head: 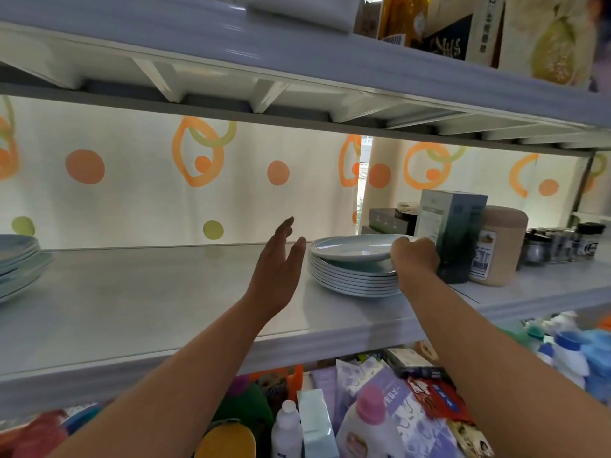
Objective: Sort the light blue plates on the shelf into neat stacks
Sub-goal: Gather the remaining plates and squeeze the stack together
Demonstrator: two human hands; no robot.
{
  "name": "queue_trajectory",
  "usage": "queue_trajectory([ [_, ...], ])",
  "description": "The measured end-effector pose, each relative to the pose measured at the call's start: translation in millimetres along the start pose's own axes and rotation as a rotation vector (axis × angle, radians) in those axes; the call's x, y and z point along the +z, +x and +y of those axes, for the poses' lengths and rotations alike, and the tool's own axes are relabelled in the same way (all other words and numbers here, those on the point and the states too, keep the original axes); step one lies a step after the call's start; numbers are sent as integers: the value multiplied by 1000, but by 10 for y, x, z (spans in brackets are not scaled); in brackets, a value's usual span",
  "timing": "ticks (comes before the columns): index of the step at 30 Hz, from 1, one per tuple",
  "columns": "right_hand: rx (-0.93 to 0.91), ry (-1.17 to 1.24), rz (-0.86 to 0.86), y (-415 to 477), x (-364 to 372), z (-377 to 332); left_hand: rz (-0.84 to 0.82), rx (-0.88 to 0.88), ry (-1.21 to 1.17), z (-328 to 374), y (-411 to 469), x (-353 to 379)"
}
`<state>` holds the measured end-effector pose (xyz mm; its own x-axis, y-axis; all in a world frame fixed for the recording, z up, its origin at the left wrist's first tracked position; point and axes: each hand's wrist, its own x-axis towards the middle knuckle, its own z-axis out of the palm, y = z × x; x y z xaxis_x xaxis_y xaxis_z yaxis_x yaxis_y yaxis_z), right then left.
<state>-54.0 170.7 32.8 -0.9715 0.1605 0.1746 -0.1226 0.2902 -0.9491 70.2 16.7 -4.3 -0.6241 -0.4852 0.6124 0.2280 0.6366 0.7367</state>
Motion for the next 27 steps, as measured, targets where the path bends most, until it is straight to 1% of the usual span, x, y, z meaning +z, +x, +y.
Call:
queue_trajectory([
  [4,-28,-115,-7,33,-2,80,-1,-9,7,-15,-1,44],
  [6,-42,-132,-19,53,5,130,-4,-7,12,-18,-11,66],
  [10,-39,-102,-35,70,-16,200,-16,21,37,-9,-37,105],
  [13,-56,-67,2,63,-40,210,-22,32,55,-2,-50,124],
  [16,-201,-73,75,26,-62,184,-26,33,61,3,-58,134],
  [18,-396,-119,110,-18,-65,170,-28,30,62,1,-59,139],
  [20,-609,-177,88,-75,-48,172,-29,26,62,-7,-64,148],
  [22,-737,-202,37,-122,-10,197,-36,24,75,-18,-77,163],
  [24,-760,-182,15,-145,4,231,-47,30,81,-25,-99,181],
  [27,-702,-144,17,-115,-35,287,-53,45,70,-26,-114,213],
])
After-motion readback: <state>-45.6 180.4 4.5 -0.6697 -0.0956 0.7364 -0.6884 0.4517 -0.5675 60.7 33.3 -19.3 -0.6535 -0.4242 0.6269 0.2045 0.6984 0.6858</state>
